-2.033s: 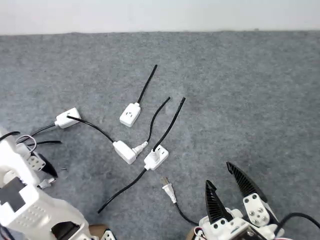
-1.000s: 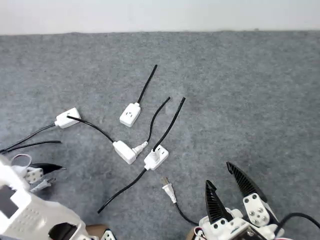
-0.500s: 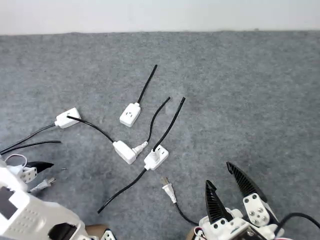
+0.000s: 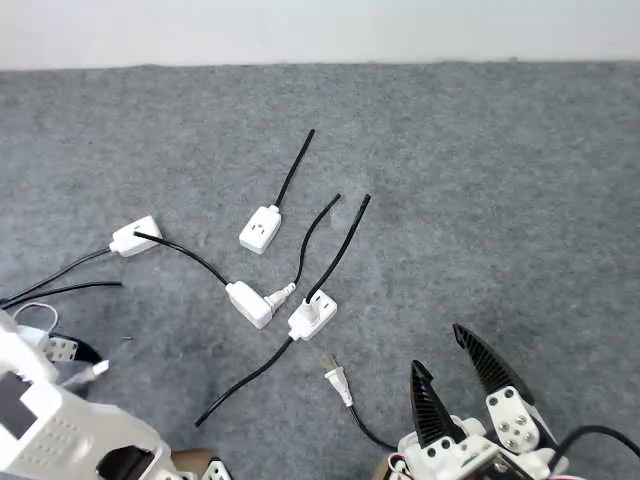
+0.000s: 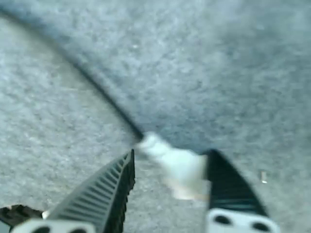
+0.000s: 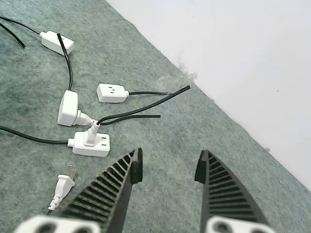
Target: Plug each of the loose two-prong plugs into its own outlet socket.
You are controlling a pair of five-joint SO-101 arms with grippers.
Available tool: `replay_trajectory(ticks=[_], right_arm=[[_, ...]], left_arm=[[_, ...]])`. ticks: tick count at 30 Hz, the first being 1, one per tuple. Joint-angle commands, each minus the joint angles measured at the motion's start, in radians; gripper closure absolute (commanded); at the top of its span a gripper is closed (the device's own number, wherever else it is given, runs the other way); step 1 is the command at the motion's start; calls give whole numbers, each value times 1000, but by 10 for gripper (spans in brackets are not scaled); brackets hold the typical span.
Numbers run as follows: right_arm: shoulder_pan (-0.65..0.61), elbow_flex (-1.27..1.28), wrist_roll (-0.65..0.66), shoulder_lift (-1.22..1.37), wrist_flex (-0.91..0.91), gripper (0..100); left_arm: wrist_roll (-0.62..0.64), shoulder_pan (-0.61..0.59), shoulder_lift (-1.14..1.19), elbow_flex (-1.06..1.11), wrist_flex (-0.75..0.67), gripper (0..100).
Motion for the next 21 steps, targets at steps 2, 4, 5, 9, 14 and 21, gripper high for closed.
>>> replay_trajectory(ticks=[2, 4, 5, 9, 14, 21], right_arm=[[7, 3, 11, 28, 30, 808], [7, 3, 11, 28, 30, 808], [7, 3, 11, 28, 30, 808], [7, 3, 11, 28, 30, 808], [7, 3, 11, 28, 30, 808], [7, 3, 11, 28, 30, 808]], left_arm=[[14, -5, -6, -2, -58, 979], [14, -5, -6, 2, -58, 979], [14, -5, -6, 2, -58, 979], [14, -5, -6, 2, -58, 981], [11, 3, -6, -1, -54, 988], [-5, 61, -17, -65, 0, 988]])
